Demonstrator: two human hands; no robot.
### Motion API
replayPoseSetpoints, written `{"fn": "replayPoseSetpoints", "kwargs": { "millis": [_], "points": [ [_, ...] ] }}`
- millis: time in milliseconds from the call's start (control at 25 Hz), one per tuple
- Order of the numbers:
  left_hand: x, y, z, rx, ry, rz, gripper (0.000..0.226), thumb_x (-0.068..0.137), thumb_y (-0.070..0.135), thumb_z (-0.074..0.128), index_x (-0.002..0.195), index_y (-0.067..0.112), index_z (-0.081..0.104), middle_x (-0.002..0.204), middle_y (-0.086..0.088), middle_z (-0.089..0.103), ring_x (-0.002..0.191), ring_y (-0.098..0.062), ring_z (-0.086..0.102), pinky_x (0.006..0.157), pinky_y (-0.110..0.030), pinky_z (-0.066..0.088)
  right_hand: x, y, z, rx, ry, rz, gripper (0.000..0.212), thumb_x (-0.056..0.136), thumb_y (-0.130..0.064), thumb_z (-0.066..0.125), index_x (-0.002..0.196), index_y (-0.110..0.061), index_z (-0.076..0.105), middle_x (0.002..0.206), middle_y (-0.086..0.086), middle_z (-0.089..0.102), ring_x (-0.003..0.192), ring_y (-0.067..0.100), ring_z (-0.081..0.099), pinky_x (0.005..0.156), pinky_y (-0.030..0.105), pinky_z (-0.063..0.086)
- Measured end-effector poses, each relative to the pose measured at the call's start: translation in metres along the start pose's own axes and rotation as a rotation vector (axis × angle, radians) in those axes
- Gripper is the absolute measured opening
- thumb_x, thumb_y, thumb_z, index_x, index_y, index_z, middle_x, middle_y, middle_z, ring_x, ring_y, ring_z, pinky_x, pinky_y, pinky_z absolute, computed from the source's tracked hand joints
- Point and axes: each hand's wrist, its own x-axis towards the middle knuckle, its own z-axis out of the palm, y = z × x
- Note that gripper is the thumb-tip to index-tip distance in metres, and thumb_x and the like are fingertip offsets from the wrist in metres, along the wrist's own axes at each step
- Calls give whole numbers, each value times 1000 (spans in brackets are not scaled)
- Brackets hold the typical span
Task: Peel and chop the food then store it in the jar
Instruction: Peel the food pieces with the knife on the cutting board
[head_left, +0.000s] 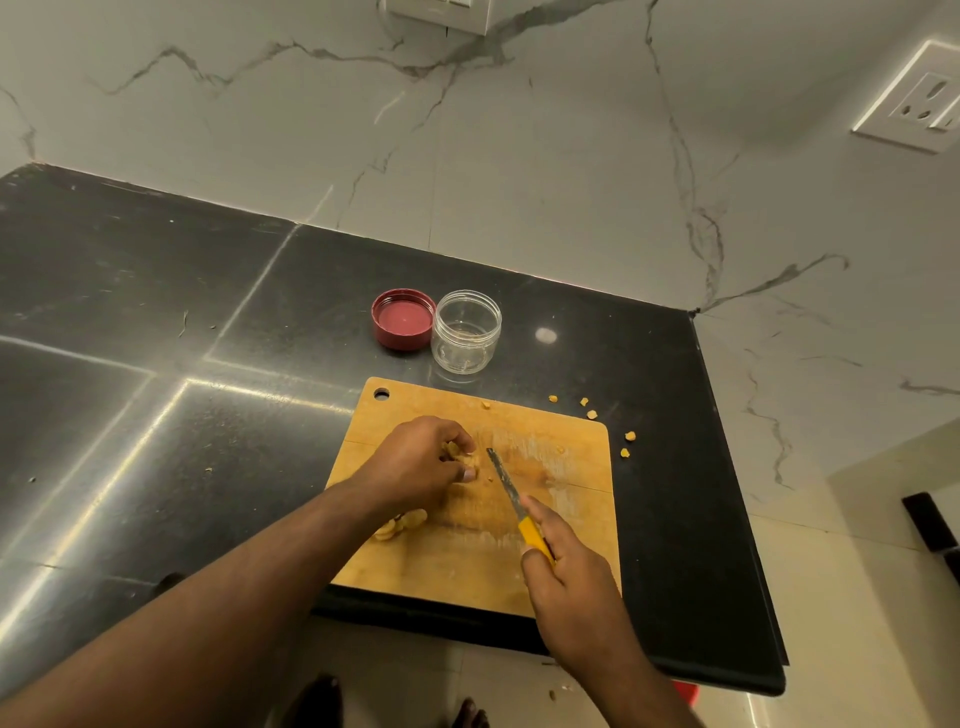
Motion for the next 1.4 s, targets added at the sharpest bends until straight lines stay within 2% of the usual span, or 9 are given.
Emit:
{"fn": "replayPoseSetpoints", "kwargs": {
  "millis": [80, 200, 320, 520, 720, 880, 1080, 1240, 1400],
  "points": [
    [1, -3, -1, 7, 6, 4, 33, 87, 26, 77, 118, 30, 68, 125, 8, 63, 107, -9, 57, 85, -23, 50, 0, -2, 2, -25, -9, -11, 49, 102, -23, 42, 147, -41, 37, 114, -18, 58, 73, 5, 60, 58, 20, 48],
    [3, -5, -2, 8, 5, -3, 33, 88, 25, 76, 119, 28, 67, 124, 7, 64, 103, -7, 55, 80, -19, 47, 1, -5, 7, -74, -20, -29, 48, 104, -27, 40, 149, -40, 34, 110, -17, 55, 77, 10, 61, 61, 22, 51],
    [4, -5, -3, 13, -13, -6, 30, 88, 26, 76, 117, 28, 68, 121, 7, 65, 102, -8, 57, 78, -19, 48, 3, -9, 11, -153, -26, -66, 50, 104, -30, 37, 152, -38, 28, 130, -17, 51, 92, 6, 59, 77, 22, 52],
    [3, -5, -6, -26, -29, -15, 33, 87, 25, 76, 119, 29, 67, 119, 8, 64, 100, -8, 60, 79, -20, 53, 4, -13, 15, -224, -14, -100, 52, 104, -29, 36, 154, -35, 24, 133, -12, 53, 106, 5, 53, 92, 23, 48],
    [3, -3, -5, -32, -26, -15, 35, 86, 25, 77, 119, 28, 66, 119, 8, 62, 98, -9, 58, 71, -16, 47, 4, -12, 17, -223, -16, -107, 53, 104, -28, 36, 154, -36, 22, 117, -16, 50, 102, 4, 53, 89, 23, 48],
    [5, -2, -3, -119, 15, -54, 30, 86, 27, 78, 114, 28, 67, 111, 9, 64, 98, -7, 57, 72, -19, 49, 4, -10, 17, -219, -17, -100, 53, 104, -29, 36, 154, -38, 20, 116, -16, 49, 99, 4, 54, 86, 24, 49],
    [5, -1, 0, -169, 25, -53, 31, 87, 24, 76, 117, 25, 70, 114, 6, 67, 101, -8, 59, 73, -18, 48, 4, -9, 15, -201, -15, -84, 52, 105, -30, 36, 154, -37, 22, 122, -16, 49, 101, 4, 53, 86, 20, 48],
    [5, -3, 0, -164, 33, -41, 34, 88, 23, 75, 122, 23, 70, 120, 5, 69, 104, -8, 61, 79, -19, 51, 8, -9, 11, -188, 15, -90, 51, 105, -31, 34, 155, -36, 21, 143, -15, 43, 116, 1, 47, 102, 24, 45],
    [7, -3, 3, -162, 54, -72, 28, 87, 24, 76, 114, 26, 68, 109, 6, 67, 100, -9, 61, 83, -28, 57, 9, -12, 12, -235, 7, -120, 51, 105, -29, 35, 155, -32, 23, 142, -14, 46, 113, 0, 45, 100, 16, 41]
  ]
}}
